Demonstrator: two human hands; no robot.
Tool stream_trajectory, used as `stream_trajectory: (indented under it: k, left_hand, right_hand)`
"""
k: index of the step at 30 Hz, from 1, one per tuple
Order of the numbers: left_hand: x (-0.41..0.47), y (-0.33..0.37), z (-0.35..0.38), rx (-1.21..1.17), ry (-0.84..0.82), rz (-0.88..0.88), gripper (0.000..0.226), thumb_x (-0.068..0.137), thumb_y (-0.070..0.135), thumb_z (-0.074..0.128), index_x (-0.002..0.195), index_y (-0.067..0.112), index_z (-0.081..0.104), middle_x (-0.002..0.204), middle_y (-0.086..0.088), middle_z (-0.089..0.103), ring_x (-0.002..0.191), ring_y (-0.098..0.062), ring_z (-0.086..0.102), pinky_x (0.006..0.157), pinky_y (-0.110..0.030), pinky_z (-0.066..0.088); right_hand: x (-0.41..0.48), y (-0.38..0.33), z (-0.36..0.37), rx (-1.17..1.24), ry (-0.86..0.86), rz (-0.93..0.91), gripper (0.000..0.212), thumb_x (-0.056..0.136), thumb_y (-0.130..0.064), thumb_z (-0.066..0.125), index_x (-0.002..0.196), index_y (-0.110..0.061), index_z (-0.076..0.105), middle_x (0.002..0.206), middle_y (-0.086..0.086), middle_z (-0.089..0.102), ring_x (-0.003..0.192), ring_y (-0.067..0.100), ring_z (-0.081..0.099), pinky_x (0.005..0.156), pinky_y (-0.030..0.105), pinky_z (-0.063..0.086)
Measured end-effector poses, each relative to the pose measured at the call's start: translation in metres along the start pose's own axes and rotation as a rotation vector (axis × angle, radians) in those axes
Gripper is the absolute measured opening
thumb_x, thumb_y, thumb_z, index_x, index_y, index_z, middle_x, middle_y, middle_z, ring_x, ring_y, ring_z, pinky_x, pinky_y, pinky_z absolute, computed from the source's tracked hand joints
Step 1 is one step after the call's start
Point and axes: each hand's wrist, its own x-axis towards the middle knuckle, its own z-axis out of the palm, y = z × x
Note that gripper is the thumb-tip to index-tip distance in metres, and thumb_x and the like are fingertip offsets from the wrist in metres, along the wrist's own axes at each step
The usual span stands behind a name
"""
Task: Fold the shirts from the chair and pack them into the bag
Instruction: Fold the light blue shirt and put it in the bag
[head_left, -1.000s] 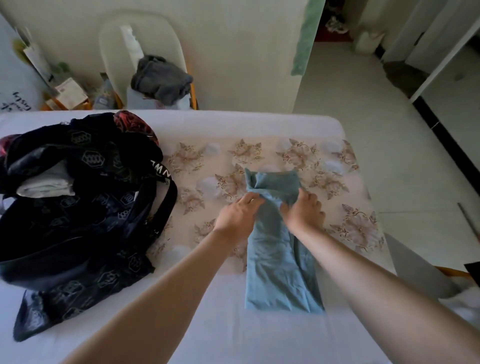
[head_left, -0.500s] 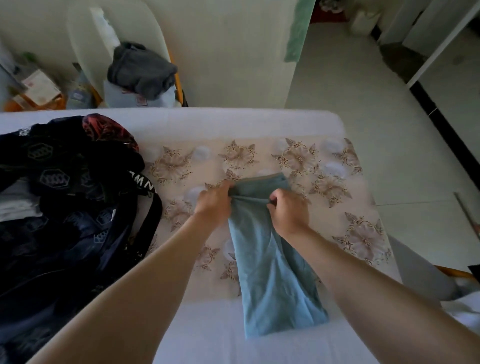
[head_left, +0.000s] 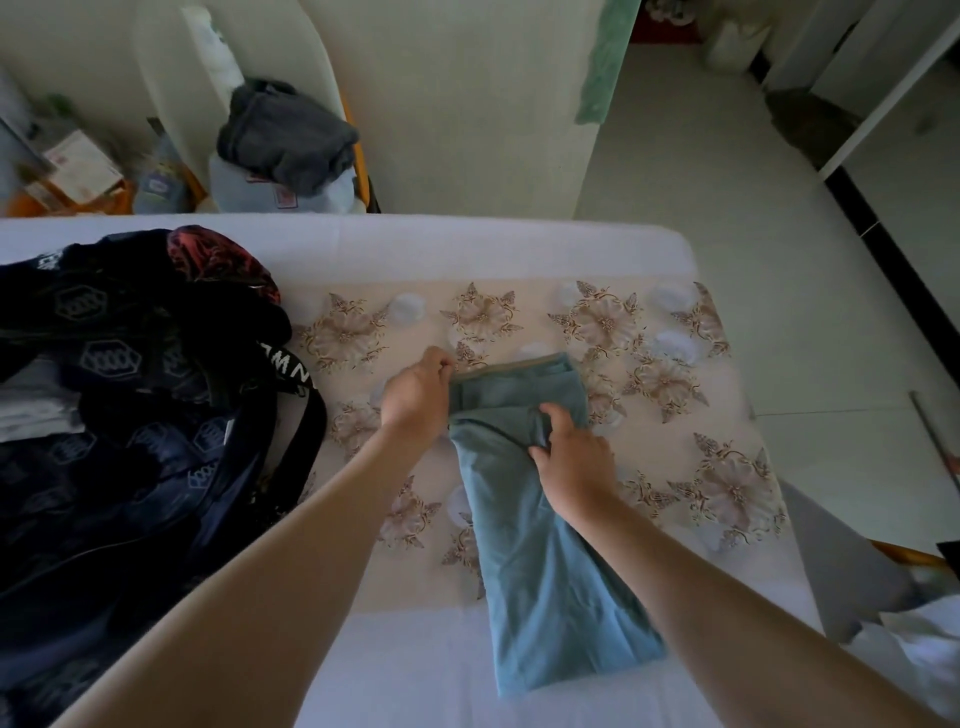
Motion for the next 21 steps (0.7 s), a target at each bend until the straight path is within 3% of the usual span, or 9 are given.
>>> stream_trajectory:
  k: [2,5,8,11,14,17,19,21]
  left_hand:
    - [-0.011,-0.004,0.007,-0.087,0.101,0.020,0.022,0.103,0.027,0.040,0.107,0.018,0.059,0.096,0.000,0.061,0.080,-0.021,0.058,0.063,-0.032,0.047]
    - [-0.028,-0.019,0.021,-0.230,-0.037,0.067,0.014,0.092,0.014,0.054,0.096,0.016,0.067,0.107,0.001,0.052,0.094,-0.019,0.053,0.082,-0.033,0.050]
    - [-0.030,-0.038,0.023,-0.248,-0.065,0.146,0.002,0.086,0.013,0.070,0.088,0.012,0.072,0.104,0.001,0.051,0.094,-0.017,0.051,0.088,-0.032,0.049]
    - [-0.024,-0.049,0.024,-0.128,-0.052,0.266,0.006,0.089,0.016,0.069,0.090,0.012,0.072,0.107,0.001,0.053,0.100,-0.019,0.049,0.092,-0.039,0.046]
    - [-0.014,-0.046,0.023,-0.087,-0.105,0.133,0.023,0.101,0.026,0.049,0.100,0.012,0.067,0.114,0.003,0.051,0.107,-0.019,0.043,0.100,-0.039,0.035]
    - [-0.002,-0.032,0.020,0.249,-0.213,0.105,0.036,0.105,0.034,0.032,0.110,0.019,0.064,0.123,0.002,0.048,0.114,-0.021,0.038,0.100,-0.036,0.026]
    - [-0.005,-0.022,0.019,0.350,-0.126,0.138,0.030,0.103,0.033,0.036,0.110,0.022,0.063,0.122,0.001,0.048,0.113,-0.022,0.040,0.099,-0.037,0.028]
    - [-0.023,-0.006,0.020,0.320,0.020,0.210,0.024,0.093,0.014,0.046,0.108,0.022,0.062,0.118,-0.001,0.050,0.108,-0.025,0.046,0.097,-0.038,0.033]
  right_hand:
    - [0.000,0.004,0.002,0.040,0.030,-0.021,0.048,0.098,-0.031,0.057,0.141,-0.021,0.038,0.099,0.003,0.067,0.092,0.026,0.064,0.086,0.038,0.045]
    - [-0.002,0.012,0.006,0.139,0.084,-0.057,0.050,0.094,-0.026,0.063,0.139,-0.016,0.044,0.093,0.004,0.066,0.085,0.028,0.065,0.081,0.040,0.049]
    - [-0.003,0.014,0.005,0.190,0.075,-0.050,0.050,0.093,-0.023,0.066,0.138,-0.014,0.047,0.091,0.000,0.062,0.083,0.027,0.064,0.080,0.040,0.050]
    - [-0.002,0.016,0.005,0.225,0.066,-0.041,0.049,0.092,-0.022,0.068,0.137,-0.013,0.049,0.087,-0.006,0.054,0.077,0.023,0.061,0.077,0.040,0.051]
    - [0.000,0.020,0.005,0.222,0.060,-0.063,0.047,0.093,-0.022,0.066,0.137,-0.015,0.050,0.086,-0.009,0.053,0.074,0.019,0.060,0.075,0.038,0.052]
    - [0.002,0.018,0.006,0.198,0.035,-0.050,0.045,0.095,-0.025,0.064,0.137,-0.019,0.050,0.088,-0.008,0.058,0.079,0.019,0.063,0.078,0.038,0.053]
    - [0.001,0.016,0.007,0.119,0.076,-0.076,0.046,0.093,-0.023,0.065,0.136,-0.018,0.050,0.098,-0.002,0.064,0.087,0.023,0.065,0.080,0.041,0.053]
    - [-0.005,0.015,0.011,-0.026,0.227,-0.214,0.048,0.086,-0.014,0.070,0.131,-0.015,0.054,0.110,0.005,0.062,0.096,0.027,0.060,0.082,0.040,0.050]
